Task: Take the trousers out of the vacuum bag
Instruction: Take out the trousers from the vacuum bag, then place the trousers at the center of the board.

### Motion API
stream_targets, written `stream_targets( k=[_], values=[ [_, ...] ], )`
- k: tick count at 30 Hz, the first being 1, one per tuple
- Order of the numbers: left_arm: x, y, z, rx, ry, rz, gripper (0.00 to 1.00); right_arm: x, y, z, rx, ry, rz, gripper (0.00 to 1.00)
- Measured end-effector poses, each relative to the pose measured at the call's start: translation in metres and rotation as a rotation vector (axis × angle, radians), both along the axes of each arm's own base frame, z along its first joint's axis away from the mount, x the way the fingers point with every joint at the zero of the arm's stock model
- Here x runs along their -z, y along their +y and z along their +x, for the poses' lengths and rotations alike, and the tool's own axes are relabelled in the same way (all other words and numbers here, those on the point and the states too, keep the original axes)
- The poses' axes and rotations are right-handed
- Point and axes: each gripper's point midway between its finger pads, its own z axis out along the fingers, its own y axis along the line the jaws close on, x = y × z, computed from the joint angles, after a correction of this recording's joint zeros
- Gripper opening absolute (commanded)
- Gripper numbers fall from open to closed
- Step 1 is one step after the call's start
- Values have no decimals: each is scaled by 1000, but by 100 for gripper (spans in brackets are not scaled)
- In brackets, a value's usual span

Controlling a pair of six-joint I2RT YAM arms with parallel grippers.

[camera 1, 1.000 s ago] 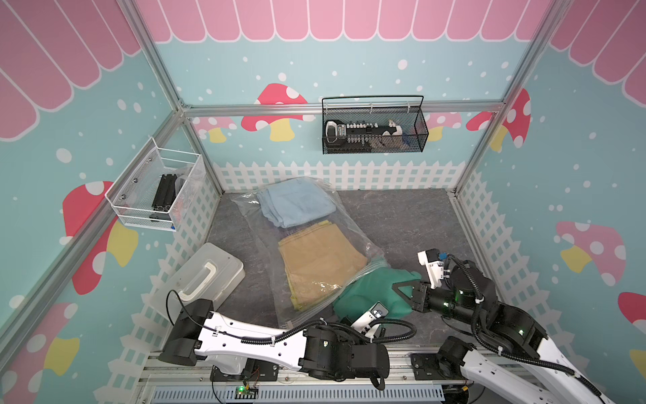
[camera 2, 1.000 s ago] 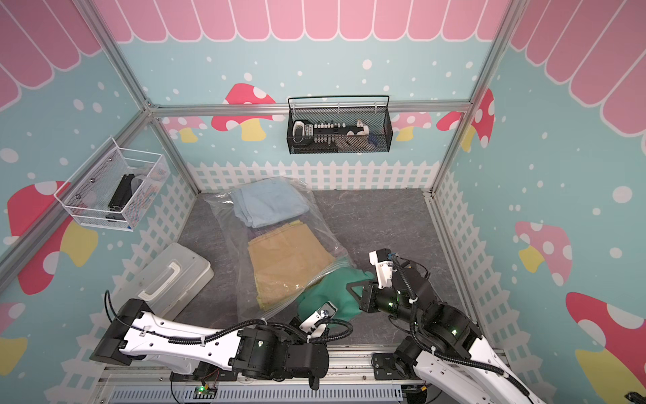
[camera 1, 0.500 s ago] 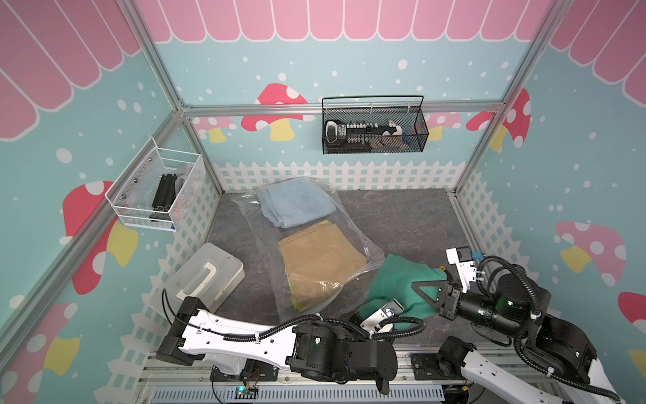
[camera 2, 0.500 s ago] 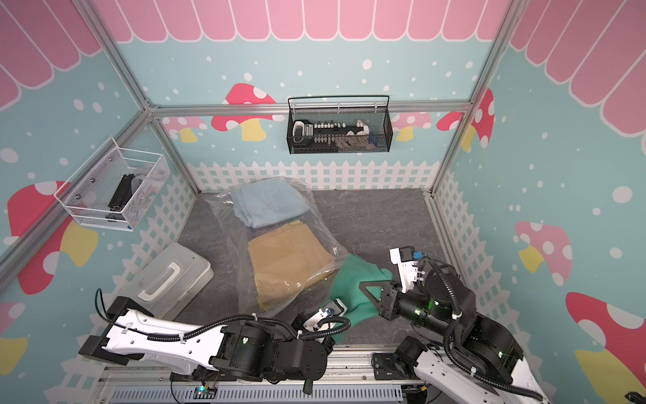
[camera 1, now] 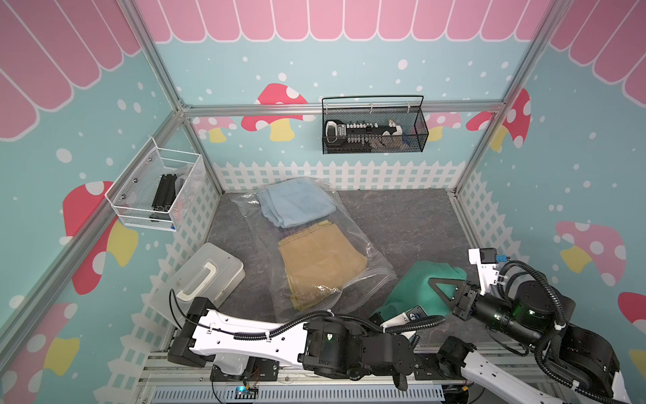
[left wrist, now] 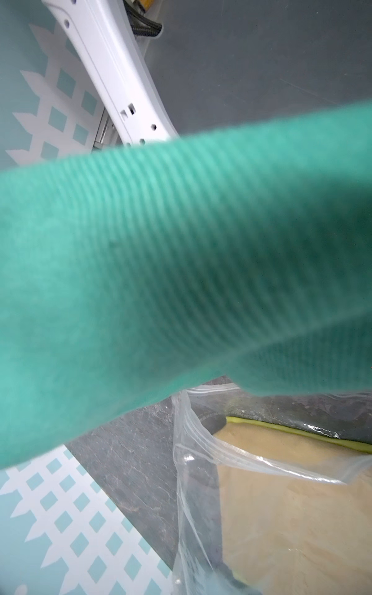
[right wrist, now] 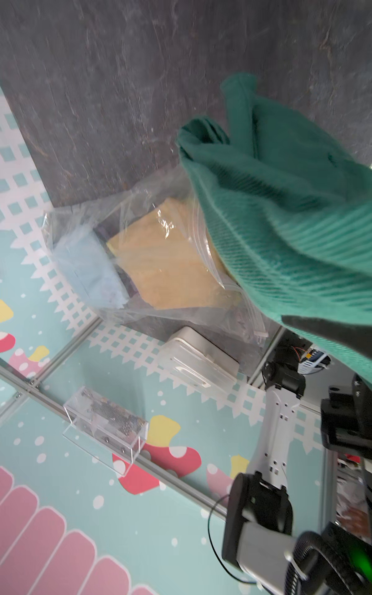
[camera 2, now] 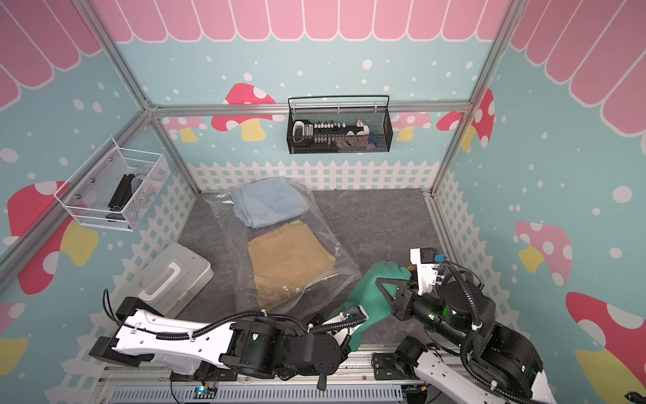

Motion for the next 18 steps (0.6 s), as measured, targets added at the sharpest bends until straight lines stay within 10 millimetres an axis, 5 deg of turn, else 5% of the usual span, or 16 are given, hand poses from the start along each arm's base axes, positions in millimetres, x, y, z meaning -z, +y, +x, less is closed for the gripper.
stream_targets(
  k=[9,18],
  values=[
    [4,-18,31,23,40,10,0,7,-30,23,208,-23,-92,1],
    [15,-31,65,38,72,41,0,21,-25,61,311,-4,-275,0]
  ],
)
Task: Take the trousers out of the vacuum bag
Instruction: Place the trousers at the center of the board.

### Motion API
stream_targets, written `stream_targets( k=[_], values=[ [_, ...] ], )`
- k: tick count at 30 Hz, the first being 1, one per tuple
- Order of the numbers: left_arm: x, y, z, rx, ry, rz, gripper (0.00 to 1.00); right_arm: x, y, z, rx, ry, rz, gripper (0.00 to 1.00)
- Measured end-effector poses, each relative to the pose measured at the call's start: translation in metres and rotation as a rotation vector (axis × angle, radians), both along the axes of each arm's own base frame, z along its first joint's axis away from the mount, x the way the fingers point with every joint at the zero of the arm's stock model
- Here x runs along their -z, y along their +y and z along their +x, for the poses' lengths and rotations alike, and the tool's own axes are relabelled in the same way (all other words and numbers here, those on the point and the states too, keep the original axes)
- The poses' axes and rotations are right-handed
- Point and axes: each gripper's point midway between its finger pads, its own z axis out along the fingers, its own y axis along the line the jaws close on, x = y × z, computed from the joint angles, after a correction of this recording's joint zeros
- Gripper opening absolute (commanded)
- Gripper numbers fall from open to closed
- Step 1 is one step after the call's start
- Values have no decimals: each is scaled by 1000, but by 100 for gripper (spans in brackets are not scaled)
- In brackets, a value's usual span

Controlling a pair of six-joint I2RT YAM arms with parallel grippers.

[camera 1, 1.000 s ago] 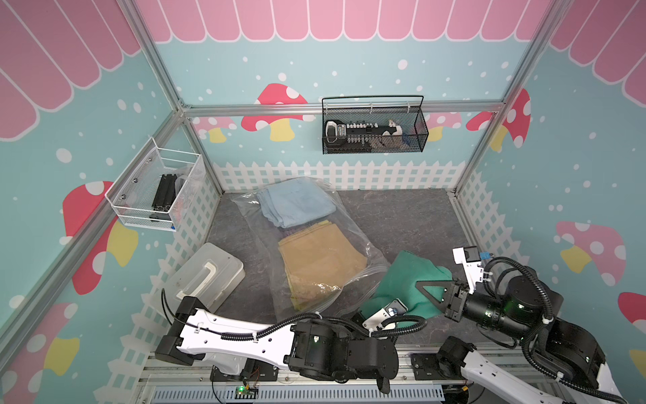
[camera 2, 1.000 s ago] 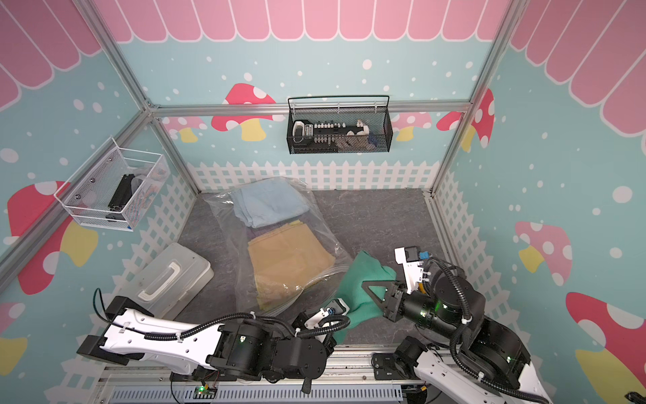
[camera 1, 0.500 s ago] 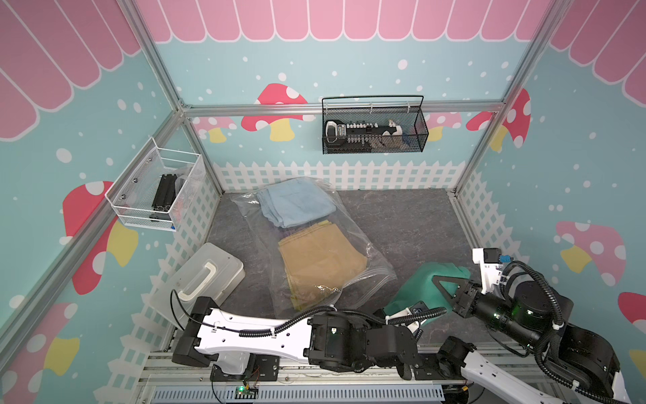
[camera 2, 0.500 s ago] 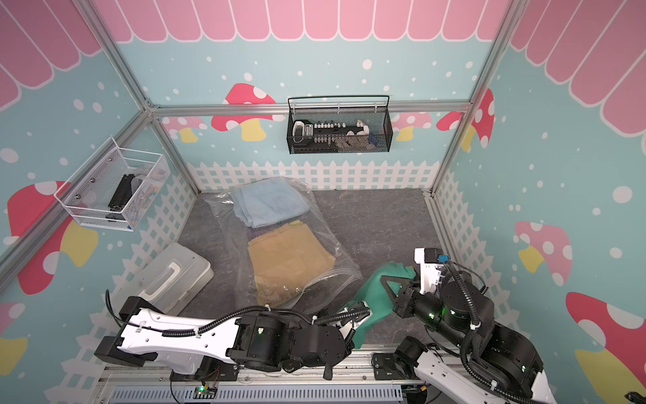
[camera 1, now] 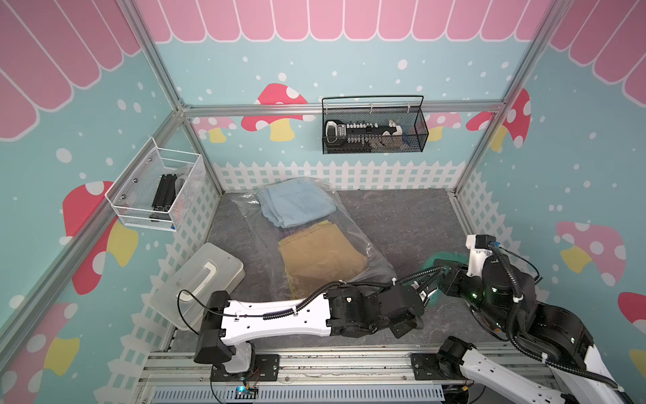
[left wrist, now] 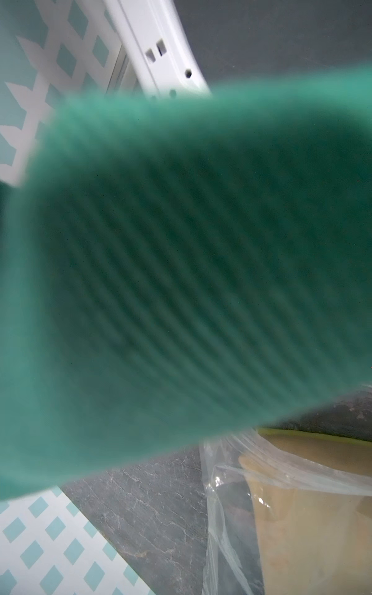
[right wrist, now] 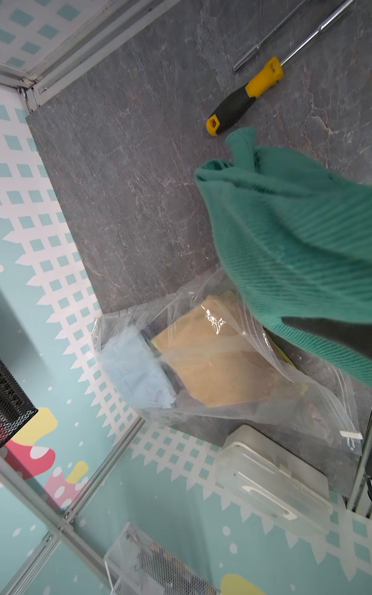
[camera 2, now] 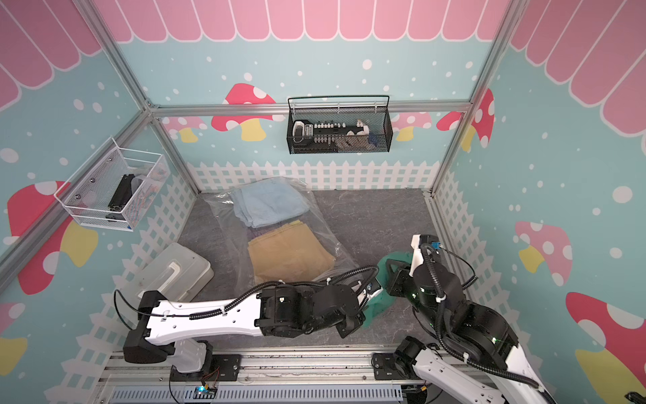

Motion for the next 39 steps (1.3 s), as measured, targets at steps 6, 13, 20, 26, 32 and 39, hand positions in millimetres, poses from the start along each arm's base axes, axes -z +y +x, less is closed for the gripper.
stream_targets(
  k=[6,13,20,26,32,39],
  values=[
    [3,2,22,15,25,13,0,-5,-7,19,86,-15,-90,0],
    [-6,-20,54,4,27,-41,0,-19,-10,31,116,-33,-135,0],
    [-7,-28,85,-23,12,-49,0,-11,-11,50,143,8,-147,0],
    [-5,-35,115,-44,-11,-52,0,-6,-25,71,196,42,-110,0],
    [-6,-42,149,-61,-41,-58,0,-1,-38,96,228,69,-47,0],
    [-4,-35,197,-104,-86,-48,0,6,-51,128,236,83,50,0]
  ],
)
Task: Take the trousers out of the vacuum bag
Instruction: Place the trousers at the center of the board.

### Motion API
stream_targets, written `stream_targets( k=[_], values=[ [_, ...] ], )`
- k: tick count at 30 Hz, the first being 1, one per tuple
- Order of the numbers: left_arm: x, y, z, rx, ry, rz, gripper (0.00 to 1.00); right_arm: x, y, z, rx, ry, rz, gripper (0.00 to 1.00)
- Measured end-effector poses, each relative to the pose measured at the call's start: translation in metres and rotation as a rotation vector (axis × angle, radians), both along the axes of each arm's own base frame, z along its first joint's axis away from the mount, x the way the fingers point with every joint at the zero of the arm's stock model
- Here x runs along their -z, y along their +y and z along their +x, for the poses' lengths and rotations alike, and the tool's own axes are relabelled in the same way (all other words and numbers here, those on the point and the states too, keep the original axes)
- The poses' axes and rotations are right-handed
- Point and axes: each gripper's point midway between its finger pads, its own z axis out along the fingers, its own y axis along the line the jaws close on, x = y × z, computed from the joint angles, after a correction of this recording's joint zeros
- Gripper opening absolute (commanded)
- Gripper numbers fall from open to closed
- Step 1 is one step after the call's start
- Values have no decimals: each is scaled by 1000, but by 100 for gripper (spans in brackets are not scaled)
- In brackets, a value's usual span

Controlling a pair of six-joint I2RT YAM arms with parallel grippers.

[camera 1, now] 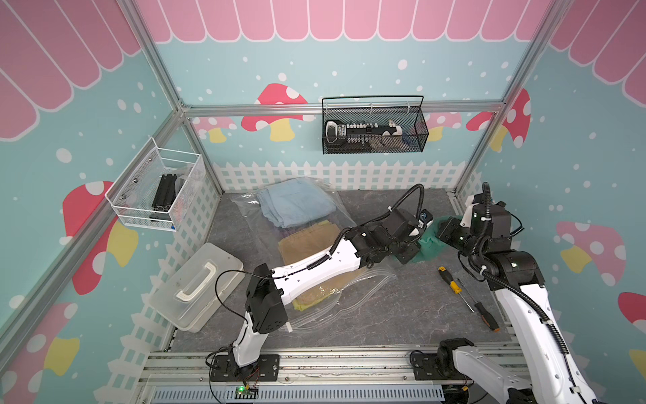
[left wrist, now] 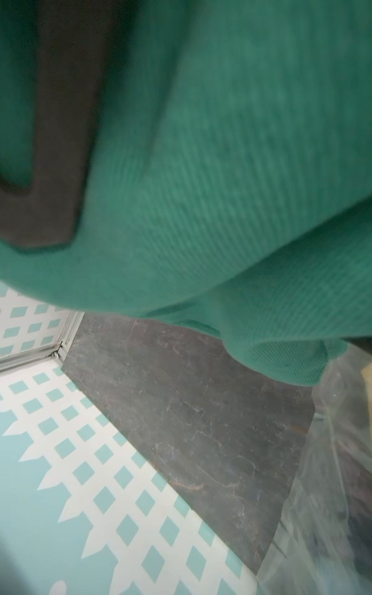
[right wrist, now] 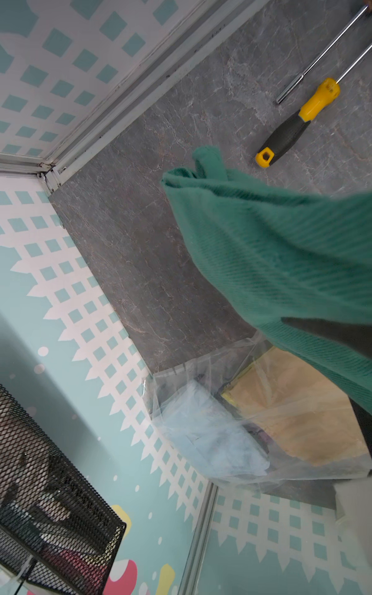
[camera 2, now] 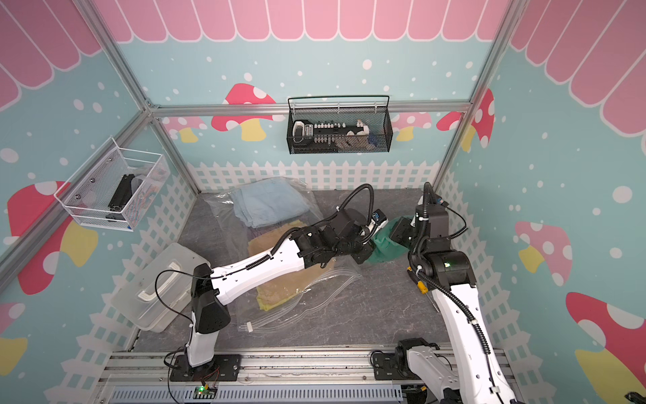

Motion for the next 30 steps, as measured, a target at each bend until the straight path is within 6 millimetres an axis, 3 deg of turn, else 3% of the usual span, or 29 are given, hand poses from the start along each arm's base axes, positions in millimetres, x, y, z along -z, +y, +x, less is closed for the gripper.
stream_targets(
  k=[11,19,26,30],
  values=[
    [14,15,72,-90,-103,73,0,23,-5,62,-43,11,119,0],
    [28,22,122,-150,-240,196,0,51,-12,114,-67,10,175,0],
    [45,32,132,-158,-254,266,0,76,-12,143,-103,19,211,0],
    [70,31,126,-128,-214,290,0,81,-15,145,-110,3,220,0]
  ],
)
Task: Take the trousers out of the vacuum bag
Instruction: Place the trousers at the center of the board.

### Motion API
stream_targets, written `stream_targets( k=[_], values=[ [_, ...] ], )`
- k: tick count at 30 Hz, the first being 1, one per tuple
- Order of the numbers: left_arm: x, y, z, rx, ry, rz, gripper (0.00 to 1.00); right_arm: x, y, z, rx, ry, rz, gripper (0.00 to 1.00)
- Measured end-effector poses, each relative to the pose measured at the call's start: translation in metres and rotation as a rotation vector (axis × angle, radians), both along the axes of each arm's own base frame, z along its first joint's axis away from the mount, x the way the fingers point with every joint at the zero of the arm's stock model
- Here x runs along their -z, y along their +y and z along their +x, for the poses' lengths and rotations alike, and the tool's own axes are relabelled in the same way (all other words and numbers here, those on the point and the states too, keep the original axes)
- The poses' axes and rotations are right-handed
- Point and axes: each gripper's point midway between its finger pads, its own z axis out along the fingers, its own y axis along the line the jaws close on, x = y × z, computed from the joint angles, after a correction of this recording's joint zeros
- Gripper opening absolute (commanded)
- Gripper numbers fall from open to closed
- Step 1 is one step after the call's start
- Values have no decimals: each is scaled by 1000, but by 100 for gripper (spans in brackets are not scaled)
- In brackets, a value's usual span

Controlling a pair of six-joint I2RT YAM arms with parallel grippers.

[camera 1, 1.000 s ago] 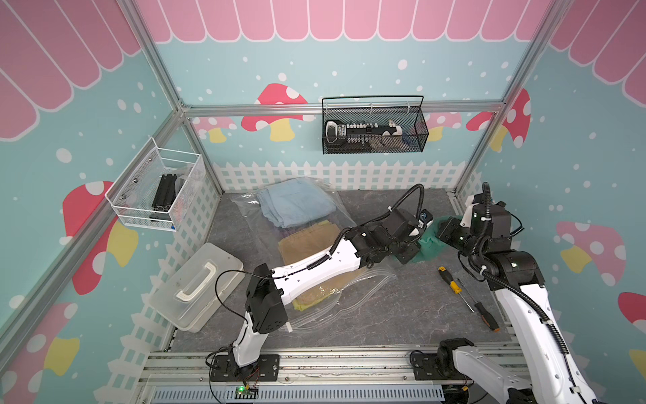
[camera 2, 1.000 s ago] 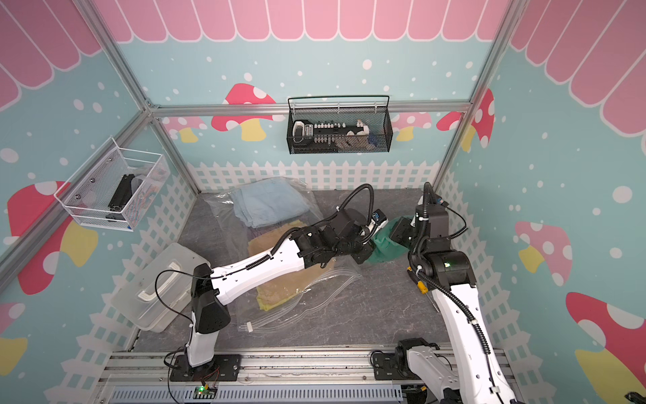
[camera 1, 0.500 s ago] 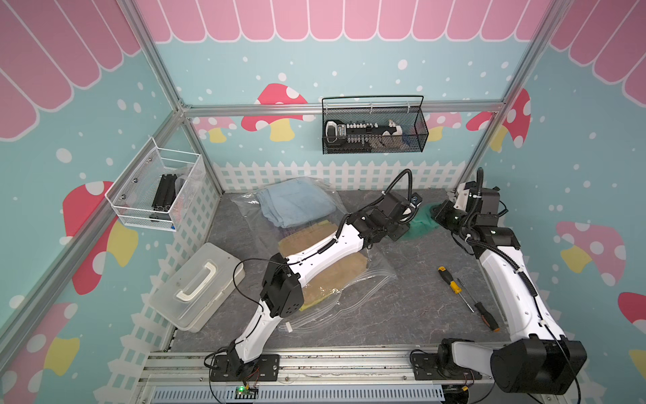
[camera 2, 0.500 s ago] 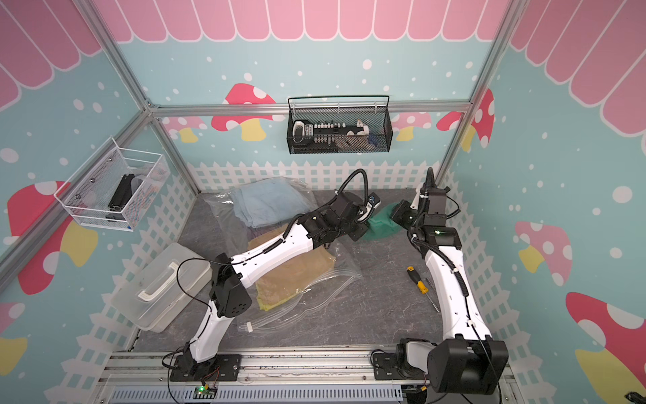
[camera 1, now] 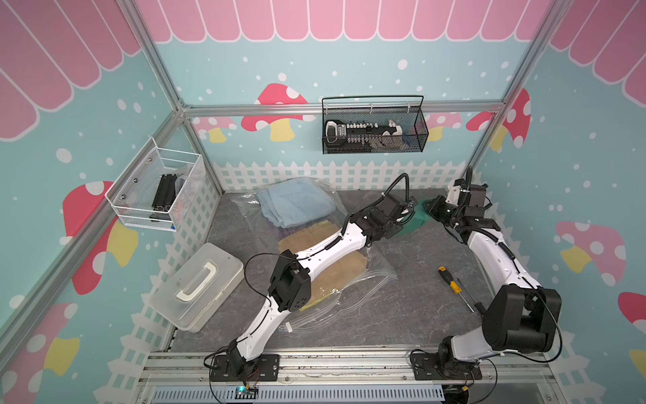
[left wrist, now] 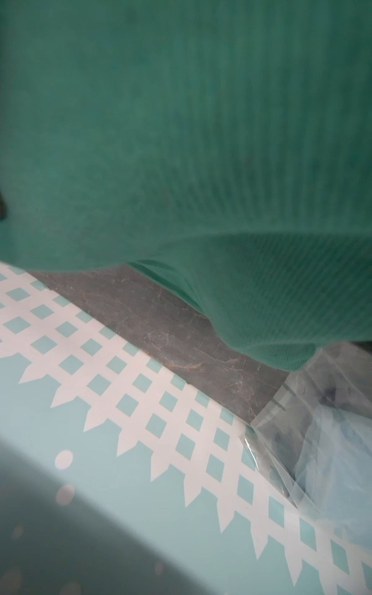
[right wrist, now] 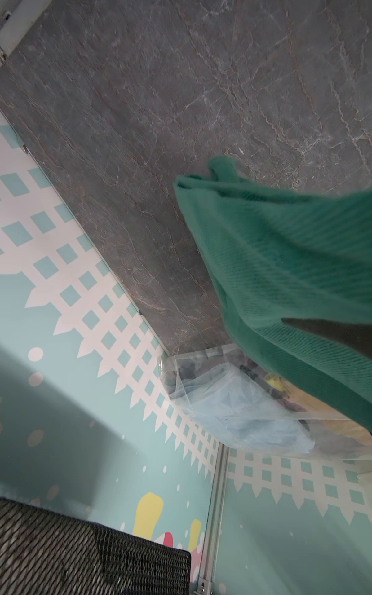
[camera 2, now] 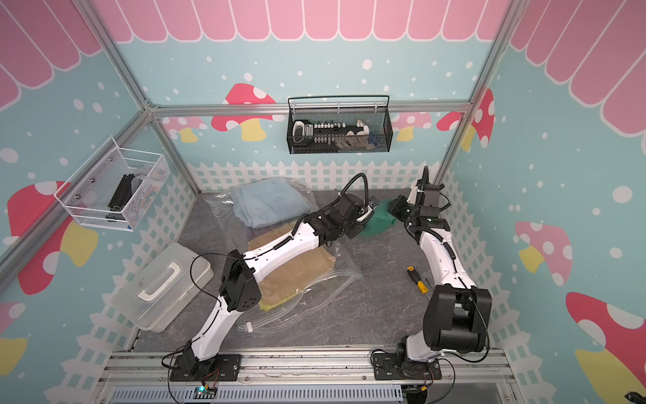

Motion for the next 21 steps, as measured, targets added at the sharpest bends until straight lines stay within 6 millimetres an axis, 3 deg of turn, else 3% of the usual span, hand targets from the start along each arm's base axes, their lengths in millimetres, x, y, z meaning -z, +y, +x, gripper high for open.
stream_targets(
  k=[6,13,16,21],
  values=[
    [38,1,-22,45,89,40,0,28,-1,-9,-13,39,20,0],
    [45,-2,-52,83,143,37,2,46,-2,-35,-14,65,39,0],
    [44,-5,-64,92,158,28,7,49,-3,-45,-12,57,42,0],
    [57,-12,-87,113,215,14,27,61,-7,-59,-1,70,56,0]
  ],
)
